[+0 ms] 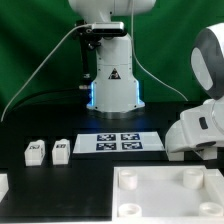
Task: Assemble one leg
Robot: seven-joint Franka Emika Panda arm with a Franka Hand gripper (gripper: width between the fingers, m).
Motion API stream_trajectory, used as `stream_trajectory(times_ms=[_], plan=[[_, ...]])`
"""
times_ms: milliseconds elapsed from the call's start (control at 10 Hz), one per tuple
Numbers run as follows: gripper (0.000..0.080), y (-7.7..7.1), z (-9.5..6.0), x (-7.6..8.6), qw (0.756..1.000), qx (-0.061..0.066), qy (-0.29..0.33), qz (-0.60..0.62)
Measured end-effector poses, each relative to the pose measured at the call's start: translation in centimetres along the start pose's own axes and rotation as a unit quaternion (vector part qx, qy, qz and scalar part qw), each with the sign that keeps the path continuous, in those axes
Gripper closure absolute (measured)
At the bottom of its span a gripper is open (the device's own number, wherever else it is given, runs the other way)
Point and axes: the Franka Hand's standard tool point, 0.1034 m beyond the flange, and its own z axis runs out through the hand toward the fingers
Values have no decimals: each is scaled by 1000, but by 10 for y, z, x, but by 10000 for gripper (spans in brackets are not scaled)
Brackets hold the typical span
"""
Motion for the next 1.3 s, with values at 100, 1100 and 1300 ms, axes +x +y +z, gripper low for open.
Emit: stream_trajectory(times_ms=[100, 1100, 1300], plan=[[508, 2, -5, -1, 1000, 1, 0, -8], [508, 46, -151, -28, 912, -19, 407, -46], [508, 92, -214, -14, 842, -24, 536, -47]])
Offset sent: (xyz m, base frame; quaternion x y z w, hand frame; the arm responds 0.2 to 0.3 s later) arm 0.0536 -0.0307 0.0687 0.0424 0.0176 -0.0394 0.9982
